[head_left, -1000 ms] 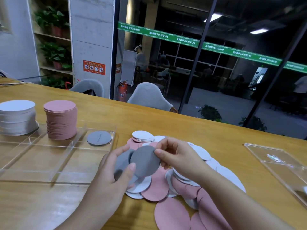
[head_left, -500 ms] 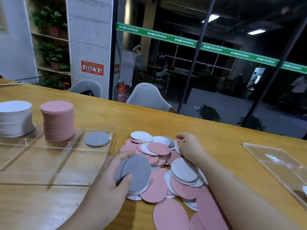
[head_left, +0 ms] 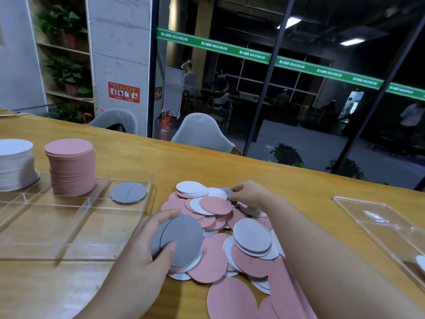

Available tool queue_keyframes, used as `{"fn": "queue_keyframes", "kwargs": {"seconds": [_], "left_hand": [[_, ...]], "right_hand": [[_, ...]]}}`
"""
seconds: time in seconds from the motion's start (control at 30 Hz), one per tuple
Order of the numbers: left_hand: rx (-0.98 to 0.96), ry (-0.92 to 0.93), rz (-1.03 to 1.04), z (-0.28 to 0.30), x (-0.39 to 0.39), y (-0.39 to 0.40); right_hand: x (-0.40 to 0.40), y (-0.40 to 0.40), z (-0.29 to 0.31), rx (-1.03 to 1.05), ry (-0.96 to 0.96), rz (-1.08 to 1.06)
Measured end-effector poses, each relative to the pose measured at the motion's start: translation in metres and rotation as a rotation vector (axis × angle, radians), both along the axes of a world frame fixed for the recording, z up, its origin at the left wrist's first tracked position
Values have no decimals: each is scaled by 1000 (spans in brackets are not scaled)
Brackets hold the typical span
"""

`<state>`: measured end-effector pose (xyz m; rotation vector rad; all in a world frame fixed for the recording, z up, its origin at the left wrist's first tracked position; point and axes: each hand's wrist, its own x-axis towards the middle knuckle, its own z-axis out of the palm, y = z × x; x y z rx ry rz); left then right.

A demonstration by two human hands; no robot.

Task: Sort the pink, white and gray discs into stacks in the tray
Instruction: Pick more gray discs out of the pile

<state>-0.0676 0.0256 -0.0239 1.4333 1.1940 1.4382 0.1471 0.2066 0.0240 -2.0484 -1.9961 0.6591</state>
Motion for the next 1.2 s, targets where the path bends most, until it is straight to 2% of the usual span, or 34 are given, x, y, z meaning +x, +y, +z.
{"fn": "queue_keyframes", "kwargs": {"seconds": [0.13,0.27,0.6,0.77,0.87,0.93,1.07,1.2], "left_hand": [[4,11,8,-2,-1,1],[4,-1,8,-3,-2,2],[12,6,29,-1,-3,2],[-10,-31,28,-1,-2,3],[-12,-71,23,-3,-3,6],[-21,-98,5,-3,-4,8],[16,-86,-59,-1,-4,5],[187,181,-100,5,2,-4]], "right_hand": [[-6,-3,-5,83,30,-29],[-8,-10,-10,283,51,-50],[14,-36,-1,539,411,-125],[5,-84,3,493,698,16],[-5,-115,1,418,772,164],[-12,-132,0,372,774,224],[-27,-153,-5,345,602,239],[-42,-167,-12,427,495,248]]}}
